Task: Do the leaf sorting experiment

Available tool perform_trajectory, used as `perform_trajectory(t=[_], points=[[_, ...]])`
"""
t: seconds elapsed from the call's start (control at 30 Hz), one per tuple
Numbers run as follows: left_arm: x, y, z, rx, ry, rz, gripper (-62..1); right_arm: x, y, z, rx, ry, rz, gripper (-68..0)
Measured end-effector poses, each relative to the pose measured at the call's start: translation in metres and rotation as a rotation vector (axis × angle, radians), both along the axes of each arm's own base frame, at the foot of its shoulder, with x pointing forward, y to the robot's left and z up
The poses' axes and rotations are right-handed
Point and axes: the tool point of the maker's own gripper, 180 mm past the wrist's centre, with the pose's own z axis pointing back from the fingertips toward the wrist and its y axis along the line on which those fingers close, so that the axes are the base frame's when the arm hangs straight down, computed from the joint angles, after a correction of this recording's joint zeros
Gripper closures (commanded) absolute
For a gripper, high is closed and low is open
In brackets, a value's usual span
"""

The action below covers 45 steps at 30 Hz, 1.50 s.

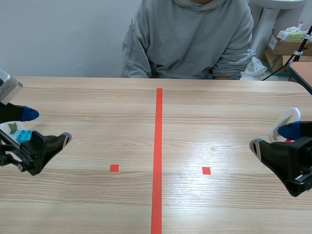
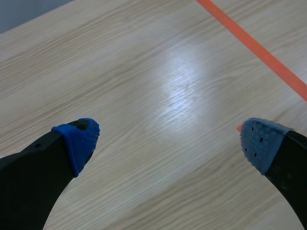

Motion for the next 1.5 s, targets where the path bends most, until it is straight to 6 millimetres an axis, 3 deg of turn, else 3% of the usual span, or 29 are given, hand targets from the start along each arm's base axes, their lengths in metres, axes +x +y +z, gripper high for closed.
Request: perform_trajectory(t=[0.13,0.3,0.47,0.57,1.5], points=[[-0.026,-0.023,0.002,0.001,0.025,-0.094,-62.3,0.000,0.000,0.000,0.000,0.000,0.000,-41.1],[-0.050,-0.038,0.002,-0.001,0.049,-0.140,-61.9,0.000,0.000,0.000,0.000,0.000,0.000,-41.1],[-0.069,-0.043,-0.004,0.014,0.086,-0.160,-51.5,0.000,0.000,0.000,0.000,0.000,0.000,-41.1],[-0.072,-0.039,-0.008,0.033,0.109,-0.152,-48.9,0.000,0.000,0.000,0.000,0.000,0.000,-41.1],[-0.066,-0.039,-0.003,0.024,0.084,-0.140,-49.0,0.000,0.000,-0.001,-0.002,0.004,0.000,-41.1]])
